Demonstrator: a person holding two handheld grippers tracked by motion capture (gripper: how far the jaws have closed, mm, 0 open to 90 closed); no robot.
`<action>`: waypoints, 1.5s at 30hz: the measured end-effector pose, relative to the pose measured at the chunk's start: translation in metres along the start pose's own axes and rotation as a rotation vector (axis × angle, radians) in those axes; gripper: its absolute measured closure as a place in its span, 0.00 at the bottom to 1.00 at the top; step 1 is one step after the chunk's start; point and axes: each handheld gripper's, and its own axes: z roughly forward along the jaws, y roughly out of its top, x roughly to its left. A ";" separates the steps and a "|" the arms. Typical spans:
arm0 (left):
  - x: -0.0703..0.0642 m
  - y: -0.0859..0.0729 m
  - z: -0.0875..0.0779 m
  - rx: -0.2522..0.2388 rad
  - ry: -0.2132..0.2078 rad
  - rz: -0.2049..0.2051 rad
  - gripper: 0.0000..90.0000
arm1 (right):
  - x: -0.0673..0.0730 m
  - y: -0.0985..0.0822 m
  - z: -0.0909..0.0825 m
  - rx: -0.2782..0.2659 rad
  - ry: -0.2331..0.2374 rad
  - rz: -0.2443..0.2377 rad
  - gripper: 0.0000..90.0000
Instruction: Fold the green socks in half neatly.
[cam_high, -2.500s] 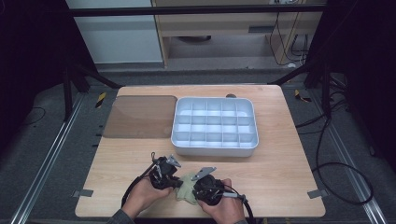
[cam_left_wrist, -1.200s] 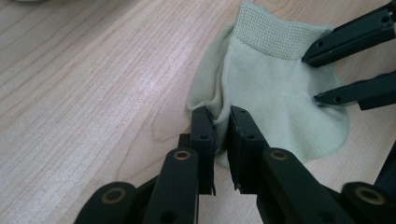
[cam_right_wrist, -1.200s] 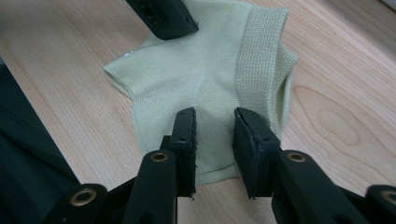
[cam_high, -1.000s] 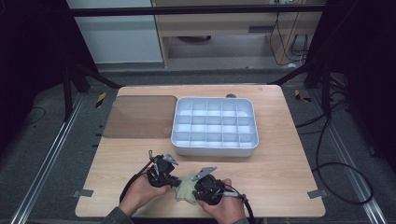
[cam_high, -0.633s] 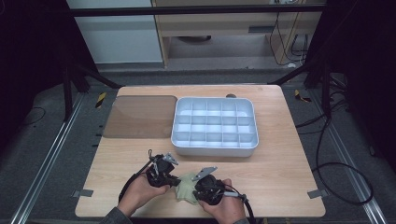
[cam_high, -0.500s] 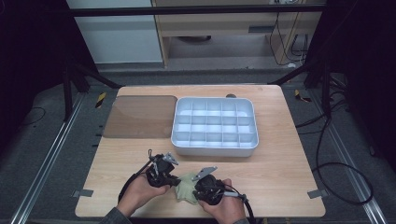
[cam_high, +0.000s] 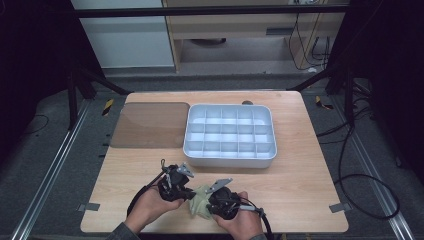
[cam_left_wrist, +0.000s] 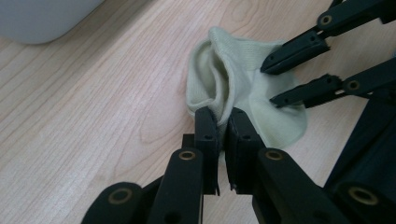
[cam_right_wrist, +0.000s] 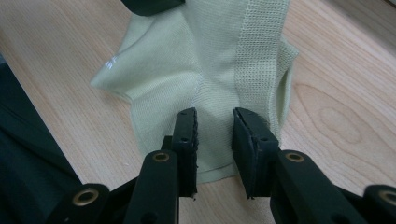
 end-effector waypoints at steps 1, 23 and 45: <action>-0.001 0.001 -0.001 -0.004 -0.006 0.003 0.94 | 0.000 0.000 0.000 0.000 0.000 0.002 0.78; -0.031 0.018 0.010 0.010 -0.048 0.075 0.94 | -0.005 -0.006 -0.002 -0.054 0.044 0.019 0.75; -0.033 0.019 0.016 0.014 -0.046 0.087 0.94 | -0.021 -0.011 -0.007 -0.014 0.053 0.056 0.93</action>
